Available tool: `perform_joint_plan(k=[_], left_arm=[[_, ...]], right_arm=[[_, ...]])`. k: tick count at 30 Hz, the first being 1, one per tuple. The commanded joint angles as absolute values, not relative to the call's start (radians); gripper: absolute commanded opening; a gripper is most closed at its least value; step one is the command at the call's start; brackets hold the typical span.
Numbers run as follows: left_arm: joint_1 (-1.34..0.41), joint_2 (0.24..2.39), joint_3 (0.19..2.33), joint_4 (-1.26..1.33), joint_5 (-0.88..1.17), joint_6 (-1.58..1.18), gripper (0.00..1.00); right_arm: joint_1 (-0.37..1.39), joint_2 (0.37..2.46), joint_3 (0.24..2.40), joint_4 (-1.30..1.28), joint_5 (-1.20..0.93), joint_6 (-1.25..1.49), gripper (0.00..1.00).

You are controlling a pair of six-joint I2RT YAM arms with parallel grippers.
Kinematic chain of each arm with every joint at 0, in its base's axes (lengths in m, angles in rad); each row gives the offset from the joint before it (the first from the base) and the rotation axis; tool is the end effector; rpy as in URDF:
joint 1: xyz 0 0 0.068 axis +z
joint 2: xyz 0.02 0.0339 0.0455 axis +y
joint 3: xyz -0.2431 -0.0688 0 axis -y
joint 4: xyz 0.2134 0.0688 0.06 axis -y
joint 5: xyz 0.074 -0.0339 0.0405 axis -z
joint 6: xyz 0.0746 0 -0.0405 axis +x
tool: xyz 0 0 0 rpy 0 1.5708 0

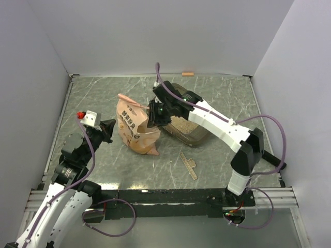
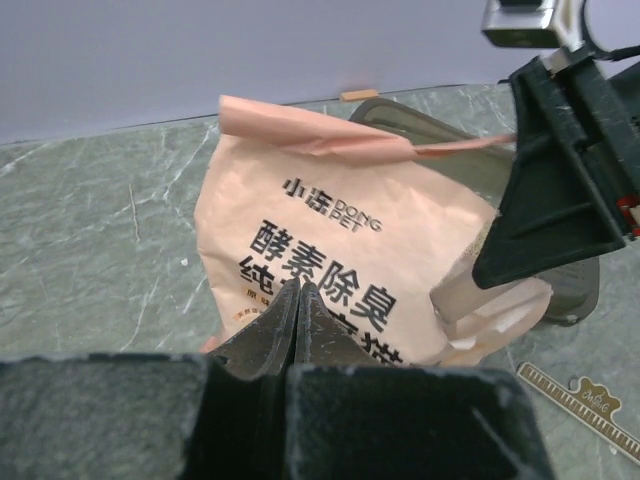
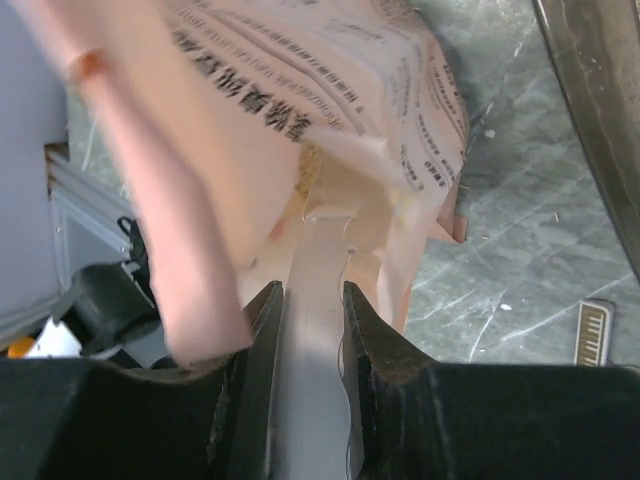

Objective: Fill the litter box with clean litter

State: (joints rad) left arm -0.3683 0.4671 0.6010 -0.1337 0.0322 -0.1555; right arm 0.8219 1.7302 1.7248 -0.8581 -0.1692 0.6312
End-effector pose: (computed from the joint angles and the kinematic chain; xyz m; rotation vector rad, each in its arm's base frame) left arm 0.1437 -0.0580 0.3109 0.1940 1.5754 -0.4357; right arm 0.2415 0.2782 0.3002 -0.3293 2.5860 0.8042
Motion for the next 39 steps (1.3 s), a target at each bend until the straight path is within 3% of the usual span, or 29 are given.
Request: perform_joint_plan(k=[1, 12, 23, 39], left_arm=[[-0.377, 0.462, 0.607, -0.094, 0.055, -0.202, 0.01], [-0.425, 0.433, 0.611, -0.112, 0.043, -0.186, 0.01], [-0.426, 0.457, 0.614, -0.121, 0.023, -0.178, 0.01], [-0.426, 0.494, 0.615, -0.132, 0.014, -0.17, 0.01]], right_arm=[[0.807, 1.766, 1.83, -1.083, -0.136, 0.673, 0.0], [0.732, 1.663, 1.711, -1.207, -0.222, 0.637, 0.0], [0.732, 1.632, 1.292, -0.74, -0.379, 0.728, 0.0], [0.765, 1.549, 0.899, 0.033, -0.462, 0.805, 0.0]])
